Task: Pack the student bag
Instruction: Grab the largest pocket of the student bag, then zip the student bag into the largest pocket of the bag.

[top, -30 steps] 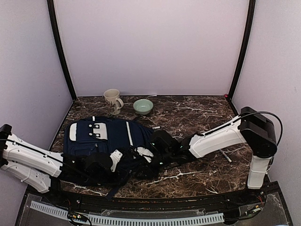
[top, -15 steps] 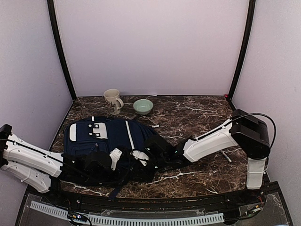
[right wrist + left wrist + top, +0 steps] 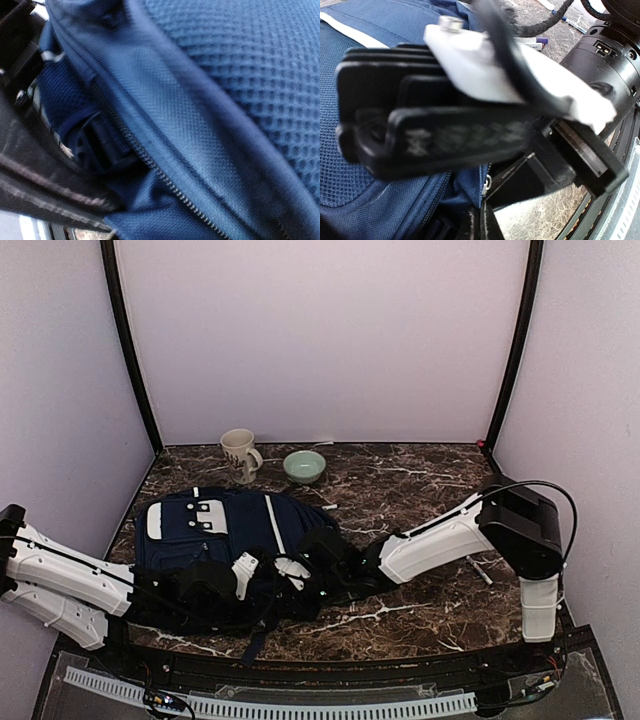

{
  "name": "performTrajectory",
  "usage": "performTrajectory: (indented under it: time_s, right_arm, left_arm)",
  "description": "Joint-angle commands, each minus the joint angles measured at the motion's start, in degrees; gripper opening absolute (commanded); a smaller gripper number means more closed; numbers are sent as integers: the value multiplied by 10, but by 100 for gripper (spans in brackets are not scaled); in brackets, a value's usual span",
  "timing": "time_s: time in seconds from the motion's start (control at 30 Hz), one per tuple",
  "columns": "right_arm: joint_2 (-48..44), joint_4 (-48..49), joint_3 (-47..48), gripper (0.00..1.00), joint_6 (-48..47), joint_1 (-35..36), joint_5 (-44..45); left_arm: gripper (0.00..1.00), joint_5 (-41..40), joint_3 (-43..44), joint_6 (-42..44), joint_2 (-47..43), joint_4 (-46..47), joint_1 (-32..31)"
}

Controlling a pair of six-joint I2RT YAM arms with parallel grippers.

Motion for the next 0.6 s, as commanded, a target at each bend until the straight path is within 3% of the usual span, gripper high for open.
performTrajectory:
  time_s: [0.0,0.2,0.4,0.57]
  right_arm:
    - [-49,51,-31,11,-3,-6,-17]
    - [-71,23,-46,1,0,-15,-67]
    - [-70,-20,-57,0,-1,-28,-121]
    - [-64,-31,-82,0,-8,-60,-226]
  left_arm:
    - [0,28,-7,-9,-34,46,-7]
    - [0,18,-17,-12,-56,20,-7]
    - [0,13,-17,-11,-68,-15,-7]
    - [0,18,-16,-11,-60,-41,-8]
